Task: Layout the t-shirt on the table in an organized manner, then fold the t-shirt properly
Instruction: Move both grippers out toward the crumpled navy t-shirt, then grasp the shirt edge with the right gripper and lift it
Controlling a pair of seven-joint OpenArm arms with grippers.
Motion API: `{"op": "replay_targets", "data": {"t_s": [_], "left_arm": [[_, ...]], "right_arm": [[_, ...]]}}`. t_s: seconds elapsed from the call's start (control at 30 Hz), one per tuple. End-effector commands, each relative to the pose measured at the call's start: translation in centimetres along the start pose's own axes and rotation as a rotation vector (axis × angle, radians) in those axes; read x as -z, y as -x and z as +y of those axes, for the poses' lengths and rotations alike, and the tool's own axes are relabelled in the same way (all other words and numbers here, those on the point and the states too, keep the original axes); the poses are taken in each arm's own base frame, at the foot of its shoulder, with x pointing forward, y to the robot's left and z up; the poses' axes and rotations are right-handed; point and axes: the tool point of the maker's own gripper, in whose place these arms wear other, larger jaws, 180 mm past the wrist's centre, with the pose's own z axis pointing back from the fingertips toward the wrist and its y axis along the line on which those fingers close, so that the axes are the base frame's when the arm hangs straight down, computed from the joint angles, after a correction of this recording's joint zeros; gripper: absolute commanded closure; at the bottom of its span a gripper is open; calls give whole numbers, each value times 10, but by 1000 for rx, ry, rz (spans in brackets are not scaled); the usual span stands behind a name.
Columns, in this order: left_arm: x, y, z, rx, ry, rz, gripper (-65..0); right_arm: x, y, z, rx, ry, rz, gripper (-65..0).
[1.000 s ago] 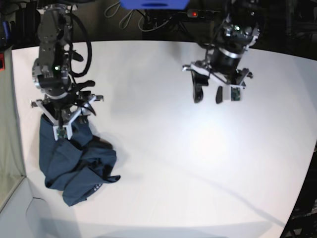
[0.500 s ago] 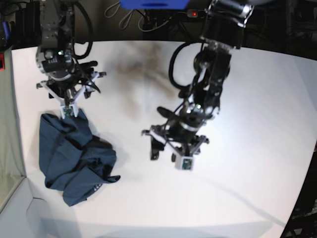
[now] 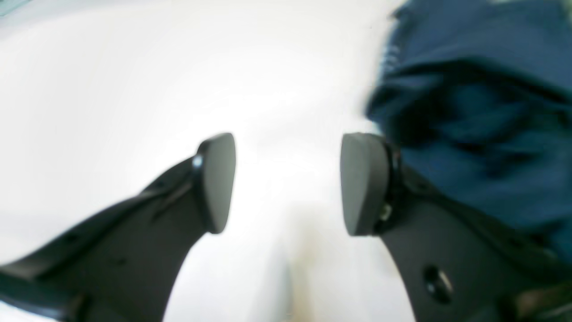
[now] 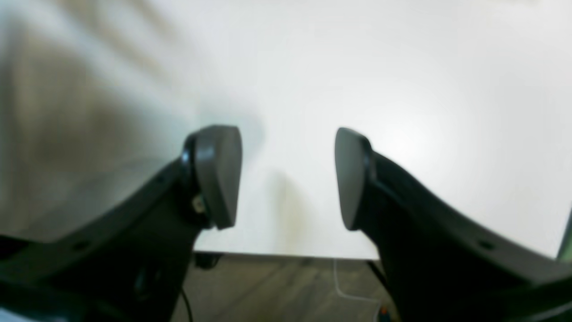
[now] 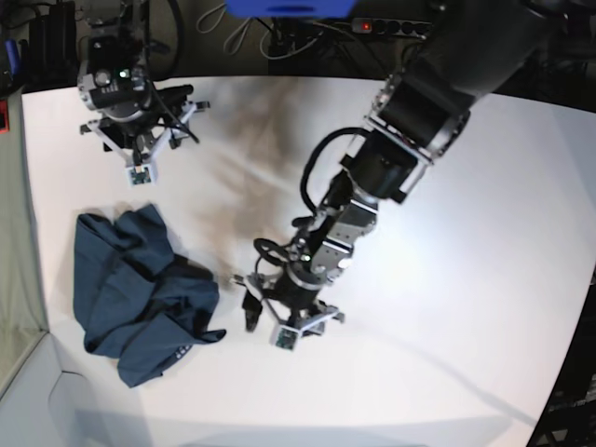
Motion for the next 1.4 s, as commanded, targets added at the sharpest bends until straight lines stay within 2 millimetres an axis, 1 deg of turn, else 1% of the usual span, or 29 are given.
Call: {"op": "replay_targets", "data": {"t_s": [0.0,0.07,0.13,0.17,0.23,0.3,0.33,0.37,0.43,0.47,0.5,0.53,0.6,0.63,0.7,0.77,0.8,0.83,0.9,0.97,1.03,1.13,1.17,1.23,1.27,1.33,1.37], "left_arm": [[7,-36,-12,7,28,-101,-361],[9,-41,-16,-10,40,-128,-362],[8,-43,-25,-28,63,-134,-362],[8,-42,-30,-38,73,-132,-361],[8,-39,-31,-60,75,-122,-360],[7,-35,-32,-74,74,-115,-360],[7,-37,-32,-82,75,-119,-359],[6,-35,-33,-85,75,-116,-359],[2,-22,-38,-100,79,-100,-359],[0,-23,-42,-108,88,-106,-358],[-3,-22,-42,-111,91,-111,-358],[-7,-17,-38,-113,88,-110,-358],[-16,-10,-25,-106,78,-113,-358],[-21,-11,-19,-101,77,-125,-358],[-34,1,-5,-93,73,-95,-358],[-43,0,12,-109,42,-86,-358],[-49,2,23,-123,12,-82,-358],[-54,2,32,-138,-11,-79,-358],[-65,-3,48,-171,-46,-90,-358],[-76,-1,63,-189,-75,-83,-358],[-81,-1,70,-203,-90,-84,-358],[-85,4,78,-220,-111,-72,-358],[-87,6,80,-217,-116,-70,-358],[-87,6,80,-213,-115,-69,-358],[-88,7,80,-214,-115,-68,-358],[-88,6,81,-217,-116,-70,-358],[-88,6,82,-220,-118,-71,-358]], "right_arm": [[-3,-11,2,12,0,-43,-344],[-3,-7,8,24,-13,-35,-344],[-3,-8,9,25,-16,-40,-344],[-3,-10,9,27,-16,-44,-344],[-3,-14,9,27,-15,-55,-344],[-3,-27,5,30,-7,-85,-344],[-1,-31,3,29,-3,-93,-344],[2,-34,2,28,-1,-92,-344],[7,-49,-3,22,8,-116,-345],[11,-56,-5,16,11,-122,-345],[14,-61,-7,12,13,-126,-345],[18,-65,-7,12,13,-125,-345],[26,-83,-11,16,16,-143,-345],[31,-91,-12,19,17,-147,-345],[40,-104,-23,11,35,-147,-344],[49,-113,-30,9,45,-146,-344],[52,-120,-33,9,49,-158,-344],[57,-122,-38,11,56,-162,-345],[64,-127,-51,2,78,-174,-345],[73,-127,-57,-5,85,-170,-346],[82,-128,-58,-1,84,-167,-345],[95,-122,-60,8,79,-147,-340],[98,-120,-59,6,74,-141,-329],[103,-115,-55,0,62,-134,-262],[103,-115,-49,-21,43,-137,-198],[103,-108,-40,-46,24,-115,-50],[100,-107,-34,-53,14,-107,0]]}}
